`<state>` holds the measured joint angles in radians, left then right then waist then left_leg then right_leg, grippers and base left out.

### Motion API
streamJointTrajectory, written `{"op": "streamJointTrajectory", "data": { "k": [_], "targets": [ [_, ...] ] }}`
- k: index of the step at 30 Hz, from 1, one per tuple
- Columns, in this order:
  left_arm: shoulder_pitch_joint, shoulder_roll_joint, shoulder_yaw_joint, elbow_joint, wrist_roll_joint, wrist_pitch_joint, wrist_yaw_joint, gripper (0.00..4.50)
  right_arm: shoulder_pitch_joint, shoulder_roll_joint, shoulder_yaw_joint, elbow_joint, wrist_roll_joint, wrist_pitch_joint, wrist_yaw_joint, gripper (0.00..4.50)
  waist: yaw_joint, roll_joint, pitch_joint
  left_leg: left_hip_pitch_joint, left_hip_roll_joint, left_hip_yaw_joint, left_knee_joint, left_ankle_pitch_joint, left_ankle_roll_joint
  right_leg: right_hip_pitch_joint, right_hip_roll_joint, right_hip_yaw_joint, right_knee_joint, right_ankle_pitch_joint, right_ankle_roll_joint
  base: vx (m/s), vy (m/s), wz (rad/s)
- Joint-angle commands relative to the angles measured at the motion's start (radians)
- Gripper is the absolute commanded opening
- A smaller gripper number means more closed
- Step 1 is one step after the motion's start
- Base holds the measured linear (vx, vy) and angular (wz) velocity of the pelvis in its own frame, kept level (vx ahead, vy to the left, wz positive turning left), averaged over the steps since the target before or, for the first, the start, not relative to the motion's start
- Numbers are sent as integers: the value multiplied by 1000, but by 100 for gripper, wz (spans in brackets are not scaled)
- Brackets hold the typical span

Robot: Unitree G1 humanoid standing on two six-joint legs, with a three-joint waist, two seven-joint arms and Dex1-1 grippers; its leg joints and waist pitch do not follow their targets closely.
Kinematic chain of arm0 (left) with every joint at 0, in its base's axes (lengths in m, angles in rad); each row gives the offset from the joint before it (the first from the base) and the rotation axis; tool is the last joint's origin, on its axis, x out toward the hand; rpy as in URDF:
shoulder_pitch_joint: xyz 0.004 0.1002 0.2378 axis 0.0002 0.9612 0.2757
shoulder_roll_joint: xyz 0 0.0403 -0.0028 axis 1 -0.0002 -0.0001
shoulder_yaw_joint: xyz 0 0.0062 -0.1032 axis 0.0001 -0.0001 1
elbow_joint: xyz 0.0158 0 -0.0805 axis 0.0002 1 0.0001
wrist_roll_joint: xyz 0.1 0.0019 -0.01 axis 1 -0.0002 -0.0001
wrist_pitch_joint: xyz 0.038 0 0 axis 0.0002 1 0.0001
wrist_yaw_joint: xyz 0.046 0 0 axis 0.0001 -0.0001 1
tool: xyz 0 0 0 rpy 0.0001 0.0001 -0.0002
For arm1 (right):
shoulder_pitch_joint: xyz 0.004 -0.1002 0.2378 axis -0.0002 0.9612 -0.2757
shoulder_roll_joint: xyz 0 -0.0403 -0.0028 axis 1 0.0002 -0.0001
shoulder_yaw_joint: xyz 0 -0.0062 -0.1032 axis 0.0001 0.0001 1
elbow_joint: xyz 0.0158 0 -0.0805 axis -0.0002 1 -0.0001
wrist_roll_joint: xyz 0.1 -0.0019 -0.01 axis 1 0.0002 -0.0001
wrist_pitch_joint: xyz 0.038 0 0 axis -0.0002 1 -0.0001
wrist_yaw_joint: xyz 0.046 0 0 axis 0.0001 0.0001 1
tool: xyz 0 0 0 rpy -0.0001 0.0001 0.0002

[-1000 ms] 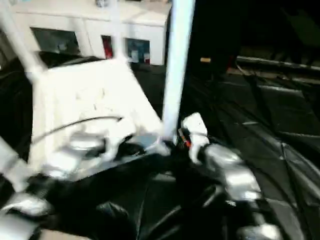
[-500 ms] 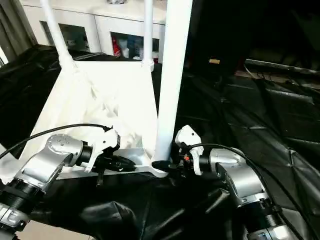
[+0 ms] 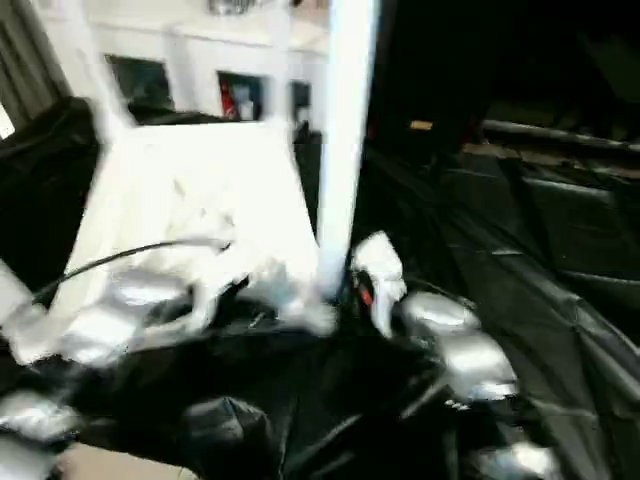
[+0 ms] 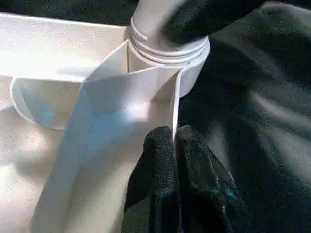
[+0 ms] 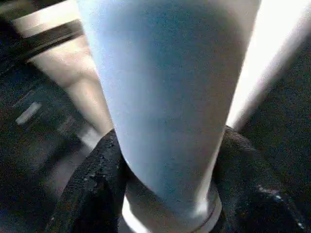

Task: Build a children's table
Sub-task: Rotate leg to tighten

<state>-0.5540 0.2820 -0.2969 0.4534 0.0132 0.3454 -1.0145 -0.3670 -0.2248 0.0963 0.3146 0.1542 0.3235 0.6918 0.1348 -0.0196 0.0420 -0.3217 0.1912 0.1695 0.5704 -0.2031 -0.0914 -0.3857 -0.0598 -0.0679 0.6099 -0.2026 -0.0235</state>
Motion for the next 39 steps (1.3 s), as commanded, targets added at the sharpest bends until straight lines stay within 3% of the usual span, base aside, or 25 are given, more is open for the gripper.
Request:
{"op": "streamJointTrajectory", "data": {
  "k": [1, 2, 5, 6, 10, 13, 15, 16, 19, 21, 22, 25, 27, 29, 31, 35, 39],
  "targets": [
    [-21, -37, 2, 16, 5, 15, 74, 0, 6, 35, 5, 85, -19, 50, -106, 213, 1, 2, -38, -13, 35, -21, -79, -239, -10, 43, -98, 52, -105, -474, -88, 0, 0, 0],
    [-42, -81, 12, 44, 13, 29, 144, 0, -16, 89, -29, 133, -34, 61, -242, 213, -4, 6, -37, -9, 35, -21, -80, -256, -15, 36, -95, 52, -108, -475, -79, 0, 0, 0],
    [-60, -140, 9, 77, 31, 32, 224, 0, -39, 149, -54, 176, -51, 60, -374, 206, -9, 5, -38, -6, 33, -22, -80, -259, -17, 33, -95, 53, -110, -476, -75, 0, 0, 0],
    [-64, -169, -4, 90, 39, 25, 243, 0, -47, 178, -53, 186, -63, 55, -413, 206, -14, 14, -38, -6, 32, -22, -79, -264, -19, 32, -92, 54, -111, -459, -78, 0, 0, 0],
    [-68, -208, -28, 104, 54, 7, 257, 0, -54, 218, -43, 191, -79, 41, -436, 206, -19, 8, -45, -8, 35, -19, -77, -229, -9, 36, -87, 58, -96, -310, -111, 0, 0, 0],
    [-62, -208, -44, 88, 54, 2, 228, 0, -46, 220, -26, 173, -76, 22, -391, 206, -17, 10, -46, -11, 34, -16, -76, -199, 1, 41, -87, 59, -88, -236, -134, 0, 0, 0],
    [-52, -179, -56, 59, 46, 13, 176, 0, -41, 202, -30, 146, -49, 9, -333, 206, -18, 11, -45, -12, 35, -17, -77, -203, 7, 45, -88, 58, -89, -235, -138, 0, 0, 0],
    [-50, -171, -58, 53, 43, 16, 165, 0, -41, 198, -32, 142, -42, 8, -324, 239, -20, 13, -46, -15, 35, -17, -77, -193, 10, 47, -88, 58, -87, -220, -142, 0, 0, 0],
    [-44, -130, -68, 49, 46, 9, 119, 0, -47, 174, -44, 132, -17, 0, -276, 274, -23, 17, -46, -13, 34, -16, -76, -188, 13, 47, -87, 58, -86, -199, -154, 0, 0, 0],
    [-34, -88, -73, 31, 43, 12, 60, 0, -35, 123, -10, 88, -15, 4, -178, 280, -24, 17, -46, -13, 36, -15, -75, -183, 20, 49, -86, 57, -84, -181, -166, 0, 0, 0],
    [-28, -68, -75, 21, 41, 12, 30, 0, -26, 95, 10, 65, -16, 6, -126, 305, -23, 16, -46, -15, 35, -14, -73, -168, 26, 52, -86, 58, -82, -159, -173, 0, 0, 0],
    [-11, -12, -88, -17, 28, 11, -57, 0, 7, 12, 62, -3, -6, 6, 34, 305, -16, 17, -46, -13, 37, -13, -70, -153, 40, 51, -87, 58, -78, -135, -180, 0, 0, 0],
    [-8, -3, -91, -23, 25, 17, -71, 0, 12, -2, 68, -14, -1, 8, 61, 305, -15, 17, -43, -14, 38, -13, -73, -162, 42, 50, -88, 57, -82, -164, -184, 0, 0, 0],
    [12, 53, -105, -59, 8, 16, -155, 0, 33, -68, 94, -58, 27, 6, 188, 305, -10, 3, -41, -12, 40, -12, -74, -172, 47, 52, -89, 57, -85, -204, -179, 0, 0, 0],
    [25, 81, -111, -87, -10, 19, -204, 0, 42, -96, 104, -77, 45, 16, 243, 305, -5, 10, -42, -13, 42, -14, -74, -168, 52, 51, -91, 58, -83, -217, -176, 0, 0, 0],
    [66, 138, -114, -173, -68, 49, -303, 0, 53, -143, 126, -109, 67, 21, 340, 305, 1, 13, -42, -13, 42, -11, -72, -145, 54, 47, -89, 57, -79, -180, -193, 0, 0, 0],
    [87, 150, -112, -192, -70, 45, -315, 0, 59, -158, 129, -130, 80, 31, 374, 305, 10, 16, -46, -12, 43, -10, -68, -127, 52, 47, -86, 56, -71, -121, -210, 0, 0, 0]
  ]
}}
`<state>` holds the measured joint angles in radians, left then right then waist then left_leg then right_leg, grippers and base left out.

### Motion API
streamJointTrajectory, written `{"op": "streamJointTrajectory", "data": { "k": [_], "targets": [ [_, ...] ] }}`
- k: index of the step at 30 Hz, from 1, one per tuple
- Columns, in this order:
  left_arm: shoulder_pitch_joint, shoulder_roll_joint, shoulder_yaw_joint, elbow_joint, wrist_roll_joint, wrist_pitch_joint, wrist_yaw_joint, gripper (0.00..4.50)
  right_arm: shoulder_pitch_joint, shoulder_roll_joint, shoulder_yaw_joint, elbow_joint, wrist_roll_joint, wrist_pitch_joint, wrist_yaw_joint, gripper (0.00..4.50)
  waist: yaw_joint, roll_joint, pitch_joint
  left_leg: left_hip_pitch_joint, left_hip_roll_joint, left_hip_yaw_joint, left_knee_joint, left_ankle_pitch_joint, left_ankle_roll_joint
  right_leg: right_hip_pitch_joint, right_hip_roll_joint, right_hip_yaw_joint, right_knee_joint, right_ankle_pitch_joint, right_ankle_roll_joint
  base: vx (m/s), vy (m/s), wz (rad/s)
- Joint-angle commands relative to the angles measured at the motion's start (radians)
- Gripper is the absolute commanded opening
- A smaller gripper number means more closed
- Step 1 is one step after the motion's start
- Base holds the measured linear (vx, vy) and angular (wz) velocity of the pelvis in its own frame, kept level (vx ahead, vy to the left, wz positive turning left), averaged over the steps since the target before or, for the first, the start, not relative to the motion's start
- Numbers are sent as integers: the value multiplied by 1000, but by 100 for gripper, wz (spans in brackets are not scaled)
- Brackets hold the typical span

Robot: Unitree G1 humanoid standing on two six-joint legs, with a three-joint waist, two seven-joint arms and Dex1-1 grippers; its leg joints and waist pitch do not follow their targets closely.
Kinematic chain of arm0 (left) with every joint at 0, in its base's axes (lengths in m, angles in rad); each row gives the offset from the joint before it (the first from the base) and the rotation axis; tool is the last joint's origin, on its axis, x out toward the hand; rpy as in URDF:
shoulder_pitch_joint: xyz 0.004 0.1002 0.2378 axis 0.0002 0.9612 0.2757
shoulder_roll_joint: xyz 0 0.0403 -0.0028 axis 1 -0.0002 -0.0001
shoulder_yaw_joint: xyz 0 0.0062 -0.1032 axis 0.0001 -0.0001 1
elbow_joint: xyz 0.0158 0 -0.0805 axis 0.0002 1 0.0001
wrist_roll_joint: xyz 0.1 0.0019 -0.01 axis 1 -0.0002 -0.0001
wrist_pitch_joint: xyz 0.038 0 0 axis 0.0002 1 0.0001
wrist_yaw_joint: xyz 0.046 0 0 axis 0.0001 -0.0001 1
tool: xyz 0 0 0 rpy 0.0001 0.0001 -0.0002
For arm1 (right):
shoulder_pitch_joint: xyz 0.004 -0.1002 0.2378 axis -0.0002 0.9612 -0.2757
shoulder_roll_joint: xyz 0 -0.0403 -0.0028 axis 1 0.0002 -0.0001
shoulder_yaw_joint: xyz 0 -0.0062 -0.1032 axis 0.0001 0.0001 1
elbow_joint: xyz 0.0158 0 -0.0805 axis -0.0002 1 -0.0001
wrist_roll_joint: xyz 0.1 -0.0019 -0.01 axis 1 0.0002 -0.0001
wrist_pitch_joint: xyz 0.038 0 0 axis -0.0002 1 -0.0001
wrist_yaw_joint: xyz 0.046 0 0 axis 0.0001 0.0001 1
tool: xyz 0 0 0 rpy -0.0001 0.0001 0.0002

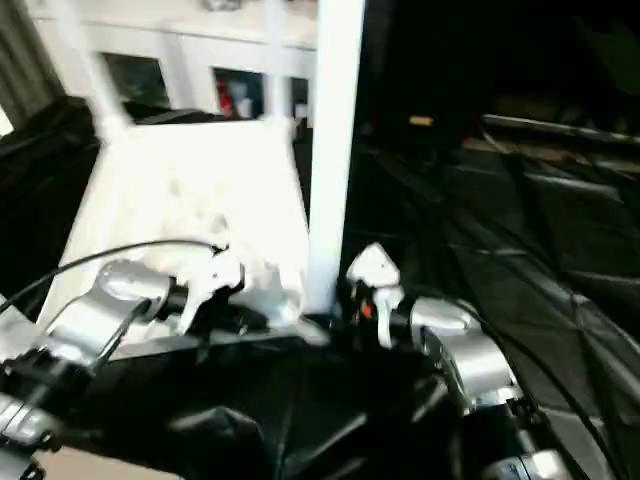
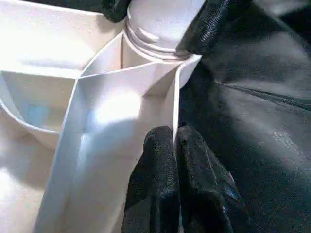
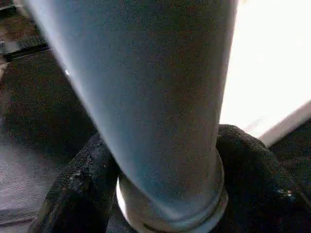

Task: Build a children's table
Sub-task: Rotate leg to tighten

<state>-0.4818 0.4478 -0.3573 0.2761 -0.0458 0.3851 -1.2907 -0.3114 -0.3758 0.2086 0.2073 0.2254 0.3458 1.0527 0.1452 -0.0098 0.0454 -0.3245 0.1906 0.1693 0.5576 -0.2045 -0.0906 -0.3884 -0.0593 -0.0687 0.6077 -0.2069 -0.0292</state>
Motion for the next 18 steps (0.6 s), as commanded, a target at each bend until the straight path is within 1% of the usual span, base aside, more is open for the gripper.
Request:
{"op": "streamJointTrajectory", "data": {
  "k": [1, 2, 3, 4, 5, 6, 8, 9, 10, 11, 12, 13, 14, 15, 16, 17, 18],
  "targets": [
    [15, -16, -52, -15, -10, 5, -39, 0, 4, -7, 16, -23, 9, 9, 14, 305, 1, 6, -50, -9, 43, -9, -54, -123, 49, 49, -86, 57, -69, -111, -207, 0, 0, 0],
    [18, -13, -53, -16, -11, 4, -42, 0, 7, -9, 19, -26, 11, 10, 16, 280, 2, 6, -51, -11, 43, -9, -54, -118, 47, 50, -87, 57, -68, -105, -208, 0, 0, 0],
    [17, -14, -52, -13, -10, 2, -41, 0, 9, -8, 21, -28, 10, 11, 16, 272, 1, 8, -50, -13, 42, -10, -54, -116, 46, 52, -86, 57, -67, -104, -207, 0, 0, 0],
    [17, -14, -52, -10, -9, 1, -41, 0, 10, -8, 23, -28, 9, 11, 16, 272, 1, 12, -50, -14, 41, -11, -54, -118, 44, 52, -86, 57, -68, -107, -205, 0, 0, 0],
    [15, -15, -52, -6, -8, 0, -39, 0, 13, -7, 26, -31, 9, 11, 15, 267, 0, 15, -51, -12, 41, -11, -53, -123, 39, 52, -86, 56, -68, -113, -201, 0, 0, 0],
    [12, -16, -52, -3, -8, 2, -38, 0, 17, -7, 29, -36, 9, 13, 17, 267, -1, 13, -51, -12, 41, -11, -53, -124, 39, 52, -85, 56, -70, -112, -200, 0, 0, 0],
    [4, -20, -53, 4, -6, 5, -31, 0, 23, -7, 31, -45, 10, 18, 18, 256, 0, 19, -52, -13, 40, -12, -52, -126, 35, 54, -85, 56, -69, -110, -198, 0, 0, 0],
    [2, -22, -52, 7, -5, 3, -26, 0, 25, -6, 31, -46, 9, 19, 16, 256, -1, 17, -52, -13, 40, -11, -52, -124, 35, 54, -84, 56, -69, -105, -198, 0, 0, 0],
    [-3, -33, -44, 19, -2, 0, -4, 0, 28, -1, 29, -45, 3, 17, 3, 256, -1, 18, -53, -12, 40, -12, -51, -122, 36, 54, -84, 56, -68, -98, -200, 0, 0, 0],
    [-7, -41, -37, 30, 1, -4, 14, 0, 30, 4, 29, -42, -2, 15, -10, 256, -1, 21, -52, -12, 39, -10, -50, -123, 37, 52, -82, 55, -70, -94, -201, 0, 0, 0],
    [-13, -54, -25, 45, 4, -5, 44, 0, 31, 13, 26, -34, -12, 14, -36, 256, -2, 27, -51, -11, 39, -10, -49, -134, 36, 50, -82, 55, -73, -100, -204, 0, 0, 0],
    [-19, -69, -12, 61, 8, -7, 79, 0, 31, 23, 23, -25, -24, 11, -66, 256, 0, 25, -49, -9, 38, -9, -49, -151, 32, 50, -82, 56, -75, -132, -201, 0, 0, 0],
    [-31, -94, 10, 87, 13, -5, 136, 0, 29, 42, 16, -5, -45, 3, -122, 256, -1, 27, -46, -8, 37, -7, -50, -174, 27, 47, -84, 57, -83, -189, -194, 0, 0, 0],
    [-37, -108, 22, 102, 15, -3, 168, 0, 28, 53, 11, 7, -57, -1, -154, 256, -3, 26, -43, -9, 36, -9, -52, -186, 23, 47, -85, 56, -86, -229, -185, 0, 0, 0],
    [-39, -110, 24, 105, 16, -2, 174, 0, 28, 55, 10, 9, -59, -2, -161, 256, -3, 27, -43, -11, 36, -11, -54, -195, 17, 49, -86, 56, -88, -268, -174, 0, 0, 0],
    [-65, -163, 68, 155, 26, 11, 303, 0, 6, 121, -35, 81, -86, -1, -322, 255, -4, 18, -40, -10, 33, -12, -57, -206, 12, 45, -89, 55, -96, -376, -135, 0, 0, 0],
    [-79, -189, 86, 178, 34, 19, 367, 0, -11, 162, -67, 123, -90, 4, -412, 255, -6, 24, -40, -5, 33, -13, -58, -219, 2, 39, -90, 54, -99, -413, -129, 0, 0, 0]
  ]
}}
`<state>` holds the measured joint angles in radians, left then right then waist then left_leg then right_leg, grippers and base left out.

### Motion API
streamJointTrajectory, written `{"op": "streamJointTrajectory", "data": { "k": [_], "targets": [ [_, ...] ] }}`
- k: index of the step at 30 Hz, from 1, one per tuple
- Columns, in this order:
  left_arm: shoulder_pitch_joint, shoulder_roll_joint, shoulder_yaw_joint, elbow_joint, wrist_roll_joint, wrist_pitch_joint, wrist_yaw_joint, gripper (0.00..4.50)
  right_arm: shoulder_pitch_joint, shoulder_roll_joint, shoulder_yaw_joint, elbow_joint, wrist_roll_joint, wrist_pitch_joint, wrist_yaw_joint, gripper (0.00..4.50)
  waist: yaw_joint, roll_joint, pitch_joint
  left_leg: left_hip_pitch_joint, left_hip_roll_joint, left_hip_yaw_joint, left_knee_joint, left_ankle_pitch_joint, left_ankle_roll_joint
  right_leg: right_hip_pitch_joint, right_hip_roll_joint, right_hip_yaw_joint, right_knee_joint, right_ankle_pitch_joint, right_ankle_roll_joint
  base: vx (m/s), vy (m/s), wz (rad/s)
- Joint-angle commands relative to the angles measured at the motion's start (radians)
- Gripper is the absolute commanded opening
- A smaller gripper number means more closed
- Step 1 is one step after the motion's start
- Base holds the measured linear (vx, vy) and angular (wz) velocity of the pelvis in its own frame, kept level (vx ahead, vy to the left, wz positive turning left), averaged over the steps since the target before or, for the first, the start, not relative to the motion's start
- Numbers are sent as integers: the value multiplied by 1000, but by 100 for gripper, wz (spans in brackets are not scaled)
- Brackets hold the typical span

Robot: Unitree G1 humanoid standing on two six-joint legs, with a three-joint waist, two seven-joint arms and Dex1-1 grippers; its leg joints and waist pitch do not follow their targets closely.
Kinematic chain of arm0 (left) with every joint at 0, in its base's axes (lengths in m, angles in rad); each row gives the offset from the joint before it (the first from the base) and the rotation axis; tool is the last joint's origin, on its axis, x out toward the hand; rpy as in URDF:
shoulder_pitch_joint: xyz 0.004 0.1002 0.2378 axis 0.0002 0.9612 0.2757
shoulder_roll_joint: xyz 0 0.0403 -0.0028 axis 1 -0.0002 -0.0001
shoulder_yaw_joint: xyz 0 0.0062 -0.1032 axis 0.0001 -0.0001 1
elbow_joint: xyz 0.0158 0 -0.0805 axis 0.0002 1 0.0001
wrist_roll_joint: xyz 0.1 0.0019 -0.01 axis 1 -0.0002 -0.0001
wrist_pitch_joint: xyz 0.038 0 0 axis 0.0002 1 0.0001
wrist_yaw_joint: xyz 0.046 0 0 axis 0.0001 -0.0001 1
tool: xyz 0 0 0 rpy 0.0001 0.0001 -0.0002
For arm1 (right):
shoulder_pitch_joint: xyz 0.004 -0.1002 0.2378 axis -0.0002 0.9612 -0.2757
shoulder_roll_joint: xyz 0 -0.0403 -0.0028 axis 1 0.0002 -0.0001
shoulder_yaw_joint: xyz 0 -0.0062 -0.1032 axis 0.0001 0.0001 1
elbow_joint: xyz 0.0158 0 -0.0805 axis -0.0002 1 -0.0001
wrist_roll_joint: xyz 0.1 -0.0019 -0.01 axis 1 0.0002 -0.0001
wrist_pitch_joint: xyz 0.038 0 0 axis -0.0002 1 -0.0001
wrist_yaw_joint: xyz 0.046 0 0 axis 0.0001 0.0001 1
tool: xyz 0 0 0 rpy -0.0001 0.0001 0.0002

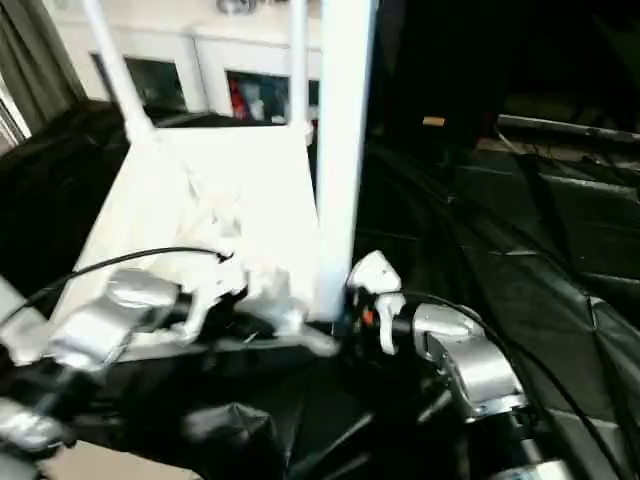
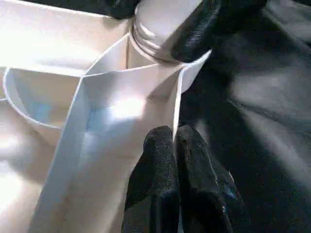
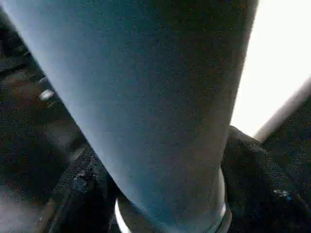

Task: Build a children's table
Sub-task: Rotate leg to tighten

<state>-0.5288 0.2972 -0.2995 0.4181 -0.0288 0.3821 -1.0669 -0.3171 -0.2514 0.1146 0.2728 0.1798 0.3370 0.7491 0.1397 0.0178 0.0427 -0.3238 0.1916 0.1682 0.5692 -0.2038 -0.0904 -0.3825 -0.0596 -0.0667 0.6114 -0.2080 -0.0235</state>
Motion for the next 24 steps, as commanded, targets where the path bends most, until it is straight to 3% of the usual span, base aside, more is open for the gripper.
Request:
{"op": "streamJointTrajectory", "data": {
  "k": [1, 2, 4, 6, 7, 8, 9, 10, 11, 13, 16, 17, 19, 21, 22, 24],
  "targets": [
    [-41, -52, 36, 48, 22, 27, 177, 0, -17, 63, 6, 82, -42, 19, -161, 254, -3, -16, -36, -6, 30, -13, -71, -229, -1, 34, -90, 49, -109, -452, -120, -57, -3, -8],
    [-51, -70, 43, 60, 28, 32, 215, 0, -38, 107, -30, 124, -34, 24, -248, 254, -5, -13, -38, -14, 30, -21, -77, -225, -6, 40, -95, 47, -112, -507, -77, -57, -3, -8],
    [-63, -95, 52, 74, 36, 35, 265, 0, -64, 158, -66, 174, -19, 19, -333, 254, -6, -10, -40, -14, 32, -23, -78, -220, -6, 38, -97, 50, -112, -490, -70, 0, 0, 0],
    [-73, -122, 55, 90, 45, 34, 303, 0, -90, 198, -89, 222, -24, 10, -426, 254, -15, -6, -42, -10, 31, -19, -77, -217, -9, 32, -91, 53, -108, -423, -86, 0, 0, 0],
    [-81, -152, 51, 105, 53, 33, 338, 0, -110, 230, -108, 254, -36, 6, -507, 254, -18, 0, -44, -12, 31, -20, -76, -201, -10, 35, -90, 53, -102, -369, -99, 0, 0, 0],
    [-82, -167, 44, 110, 56, 34, 349, 0, -118, 246, -113, 265, -42, 4, -537, 254, -23, -1, -46, -14, 33, -18, -74, -184, -10, 36, -88, 55, -96, -304, -116, 0, 0, 0],
    [-86, -188, 38, 122, 62, 32, 368, 0, -127, 261, -109, 278, -64, -2, -567, 254, -24, 2, -49, -16, 31, -18, -71, -165, -10, 40, -86, 55, -87, -239, -133, 0, 0, 0],
    [-90, -205, 31, 133, 67, 26, 380, 0, -134, 271, -100, 288, -84, -8, -584, 254, -24, 2, -49, -16, 31, -18, -71, -165, -10, 40, -86, 55, -87, -239, -133, 0, 0, 0],
    [-92, -228, 19, 142, 66, 19, 379, 0, -135, 281, -67, 291, -118, -22, -581, 254, -25, -3, -51, -13, 27, -12, -64, -131, -4, 40, -82, 56, -83, -154, -153, 0, 0, 0],
    [-95, -233, 15, 144, 63, 16, 375, 0, -133, 283, -63, 285, -115, -27, -568, 254, -24, -6, -53, -19, 27, -12, -63, -108, 13, 48, -84, 57, -77, -112, -162, 0, 0, 0],
    [-103, -226, 7, 149, 55, -2, 348, 0, -129, 266, -55, 270, -107, -47, -523, 254, -23, -5, -51, -20, 26, -11, -63, -107, 27, 49, -85, 56, -81, -126, -158, 0, 0, 0],
    [-103, -224, 7, 148, 52, -2, 339, 0, -128, 261, -54, 265, -101, -49, -509, 310, -25, -1, -49, -18, 29, -11, -66, -128, 26, 46, -85, 56, -85, -172, -150, 0, 0, 0],
    [-100, -215, 2, 143, 48, -8, 315, 0, -124, 249, -51, 250, -87, -49, -476, 324, -24, -2, -48, -16, 29, -11, -68, -145, 25, 46, -85, 56, -89, -205, -144, 0, 0, 0],
    [-94, -197, -7, 138, 45, -20, 271, 0, -121, 227, -44, 229, -70, -50, -420, 324, -25, -3, -49, -18, 31, -13, -68, -143, 27, 48, -85, 55, -87, -196, -143, 0, 0, 0],
    [-89, -186, -10, 133, 43, -24, 248, 0, -118, 212, -38, 214, -63, -46, -379, 357, -28, -4, -50, -20, 32, -12, -67, -128, 30, 49, -85, 56, -83, -167, -149, 0, 0, 0],
    [-77, -161, -16, 118, 37, -28, 201, 0, -109, 175, -20, 177, -51, -34, -301, 366, -25, -6, -52, -21, 30, -13, -63, -117, 42, 53, -84, 55, -80, -142, -150, 0, 0, 0]
  ]
}}
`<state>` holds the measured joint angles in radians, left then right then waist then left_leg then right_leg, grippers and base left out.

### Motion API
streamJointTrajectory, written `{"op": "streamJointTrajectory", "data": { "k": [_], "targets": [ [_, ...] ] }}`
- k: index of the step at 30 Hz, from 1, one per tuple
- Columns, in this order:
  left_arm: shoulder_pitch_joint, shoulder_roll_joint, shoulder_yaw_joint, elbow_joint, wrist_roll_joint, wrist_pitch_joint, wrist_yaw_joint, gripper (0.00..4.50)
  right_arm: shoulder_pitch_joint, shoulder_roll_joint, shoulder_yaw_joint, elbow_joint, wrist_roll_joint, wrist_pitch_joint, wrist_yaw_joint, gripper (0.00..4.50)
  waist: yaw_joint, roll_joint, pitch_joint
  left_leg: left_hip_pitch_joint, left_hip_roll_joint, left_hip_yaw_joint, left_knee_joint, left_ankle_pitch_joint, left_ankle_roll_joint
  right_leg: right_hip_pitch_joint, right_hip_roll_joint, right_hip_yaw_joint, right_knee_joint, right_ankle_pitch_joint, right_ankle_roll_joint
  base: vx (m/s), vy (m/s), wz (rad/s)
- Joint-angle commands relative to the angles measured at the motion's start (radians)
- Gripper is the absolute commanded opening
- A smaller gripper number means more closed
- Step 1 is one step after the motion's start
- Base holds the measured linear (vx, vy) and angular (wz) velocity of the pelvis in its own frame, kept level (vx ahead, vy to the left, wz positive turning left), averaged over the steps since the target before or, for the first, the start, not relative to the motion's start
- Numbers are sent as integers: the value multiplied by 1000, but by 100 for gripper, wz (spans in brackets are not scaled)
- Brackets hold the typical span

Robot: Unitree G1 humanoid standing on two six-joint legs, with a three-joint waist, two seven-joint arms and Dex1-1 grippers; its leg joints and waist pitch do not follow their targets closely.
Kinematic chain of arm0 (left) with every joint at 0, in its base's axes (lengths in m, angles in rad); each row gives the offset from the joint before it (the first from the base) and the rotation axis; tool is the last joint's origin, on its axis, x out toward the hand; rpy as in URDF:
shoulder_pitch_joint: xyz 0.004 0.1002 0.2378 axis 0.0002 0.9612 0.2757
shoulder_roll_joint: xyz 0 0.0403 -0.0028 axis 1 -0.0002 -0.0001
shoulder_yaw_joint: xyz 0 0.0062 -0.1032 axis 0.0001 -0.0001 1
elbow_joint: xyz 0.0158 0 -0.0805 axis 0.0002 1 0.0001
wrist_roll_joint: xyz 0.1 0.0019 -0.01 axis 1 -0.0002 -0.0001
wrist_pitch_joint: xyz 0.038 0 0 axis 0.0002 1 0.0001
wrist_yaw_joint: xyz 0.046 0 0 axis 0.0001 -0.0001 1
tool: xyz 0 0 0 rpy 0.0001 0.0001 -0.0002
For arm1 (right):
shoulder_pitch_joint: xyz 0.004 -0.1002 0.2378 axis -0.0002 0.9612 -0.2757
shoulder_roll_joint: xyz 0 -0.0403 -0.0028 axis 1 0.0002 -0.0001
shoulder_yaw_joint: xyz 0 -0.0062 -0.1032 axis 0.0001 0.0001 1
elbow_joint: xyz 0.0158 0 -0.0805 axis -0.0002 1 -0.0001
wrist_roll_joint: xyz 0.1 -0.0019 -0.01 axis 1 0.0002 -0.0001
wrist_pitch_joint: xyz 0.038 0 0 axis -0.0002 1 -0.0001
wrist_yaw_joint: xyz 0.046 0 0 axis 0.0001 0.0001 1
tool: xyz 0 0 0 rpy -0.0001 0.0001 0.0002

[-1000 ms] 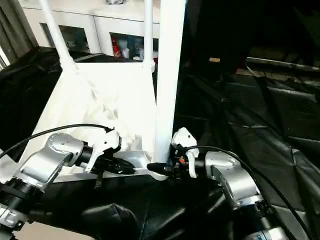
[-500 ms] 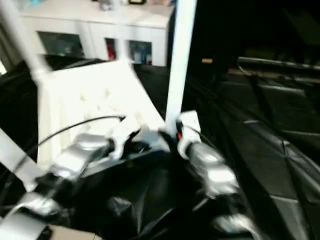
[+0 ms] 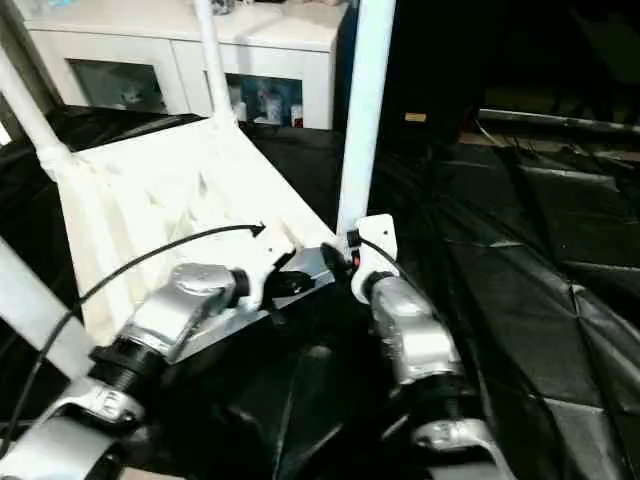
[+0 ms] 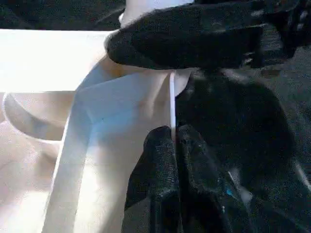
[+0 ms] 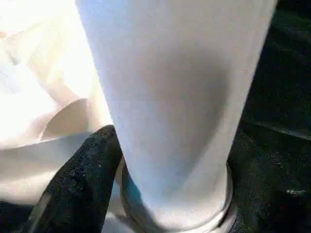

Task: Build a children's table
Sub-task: Rotate leg to tighten

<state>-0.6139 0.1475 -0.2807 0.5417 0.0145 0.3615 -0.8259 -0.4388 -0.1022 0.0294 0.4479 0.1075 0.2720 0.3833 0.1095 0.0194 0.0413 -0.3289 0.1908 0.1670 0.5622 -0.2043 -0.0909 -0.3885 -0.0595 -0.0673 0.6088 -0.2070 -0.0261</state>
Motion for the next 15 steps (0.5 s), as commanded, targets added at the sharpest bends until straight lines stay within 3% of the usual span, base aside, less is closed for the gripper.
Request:
{"op": "streamJointTrajectory", "data": {
  "k": [1, 2, 4, 6, 8, 9, 12, 15],
  "targets": [
    [17, 9, -40, -17, -12, -11, -80, 0, 22, -6, 83, -34, 31, 41, 136, 366, 5, -6, -53, -20, 33, -11, -53, -87, 54, 60, -85, 56, -72, -86, -162, 0, 0, 0],
    [27, 32, -47, -34, -20, -12, -120, 0, 37, -44, 105, -77, 48, 46, 214, 366, 6, -13, -55, -23, 32, -11, -50, -67, 66, 63, -84, 55, -66, -45, -170, 0, 0, 0],
    [45, 69, -60, -64, -32, -25, -191, 0, 63, -100, 131, -141, 79, 58, 331, 366, 7, -11, -54, -24, 32, -9, -48, -56, 76, 60, -83, 55, -64, -22, -177, 0, 0, 0],
    [70, 116, -74, -106, -53, -43, -282, 0, 92, -167, 156, -208, 113, 71, 457, 366, 10, -15, -51, -22, 36, -8, -50, -82, 88, 58, -85, 54, -69, -57, -182, 0, 0, 0],
    [79, 136, -79, -124, -61, -40, -315, 0, 101, -189, 164, -227, 121, 76, 495, 366, 11, -11, -50, -21, 38, -8, -51, -97, 83, 54, -86, 54, -71, -104, -183, 0, 0, 0],
    [91, 161, -82, -150, -76, -41, -358, 0, 111, -217, 172, -250, 132, 84, 538, 366, 12, -22, -49, -21, 38, -9, -53, -99, 83, 57, -85, 52, -73, -119, -179, 0, 0, 0],
    [113, 208, -87, -200, -107, -29, -438, 0, 133, -273, 188, -293, 155, 102, 632, 366, 22, -16, -50, -17, 42, -7, -50, -94, 85, 50, -85, 54, -68, -120, -184, 0, 0, 0],
    [132, 242, -96, -248, -136, 3, -501, 0, 142, -310, 197, -311, 167, 104, 695, 366, 37, -15, -54, -16, 45, -4, -44, -59, 90, 44, -85, 55, -57, -53, -209, 0, 0, 0]
  ]
}}
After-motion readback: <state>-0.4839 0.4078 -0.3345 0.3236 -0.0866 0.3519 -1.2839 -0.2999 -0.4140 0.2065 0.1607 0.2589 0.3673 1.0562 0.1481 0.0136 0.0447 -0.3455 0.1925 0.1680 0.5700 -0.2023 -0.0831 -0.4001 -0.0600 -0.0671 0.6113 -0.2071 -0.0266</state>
